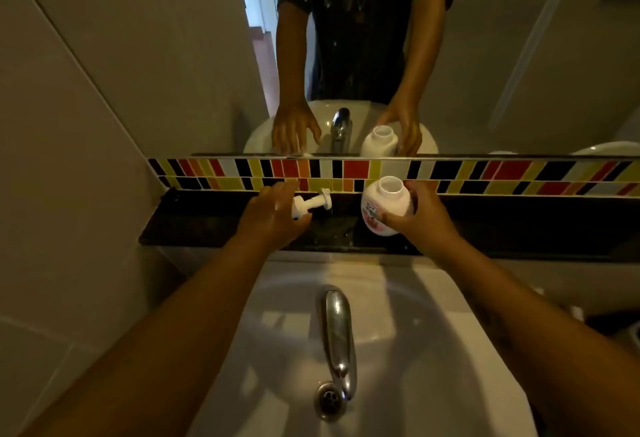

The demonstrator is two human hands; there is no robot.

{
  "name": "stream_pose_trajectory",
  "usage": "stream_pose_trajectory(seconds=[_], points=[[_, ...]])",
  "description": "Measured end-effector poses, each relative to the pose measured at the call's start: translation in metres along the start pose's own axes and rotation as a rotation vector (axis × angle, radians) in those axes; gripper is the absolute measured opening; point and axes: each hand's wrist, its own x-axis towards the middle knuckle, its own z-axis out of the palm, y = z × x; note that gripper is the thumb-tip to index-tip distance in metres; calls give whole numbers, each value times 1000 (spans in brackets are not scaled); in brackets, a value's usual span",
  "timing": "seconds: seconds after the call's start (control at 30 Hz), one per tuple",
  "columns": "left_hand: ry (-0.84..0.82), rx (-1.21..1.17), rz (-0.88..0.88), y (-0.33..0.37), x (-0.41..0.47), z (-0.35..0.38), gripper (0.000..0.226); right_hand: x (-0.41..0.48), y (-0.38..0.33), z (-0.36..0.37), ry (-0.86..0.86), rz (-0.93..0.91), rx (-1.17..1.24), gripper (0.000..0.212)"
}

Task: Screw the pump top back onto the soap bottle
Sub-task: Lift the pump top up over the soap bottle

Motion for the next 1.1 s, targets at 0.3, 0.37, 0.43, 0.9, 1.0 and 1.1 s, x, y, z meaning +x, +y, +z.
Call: stream_pose_trajectory(seconds=[0.3,0.37,0.43,0.9,1.0,1.1], points=[[-78,57,-7,-7,19,4,51,15,20,18,68,-5,0,69],[-86,49,9,-9,22,5,48,16,21,19,64,-21,10,69],[-112,43,8,-10,25,6,46,17,20,19,65,-23,23,68],[-16,-489,23,38,33,-47,39,17,22,16,40,-8,33,66],[0,-673,31,65,37,-67,34,18,24,15,31,-23,30,65],[74,-850,39,88,41,-77,32,19,27,16,35,-29,14,66]])
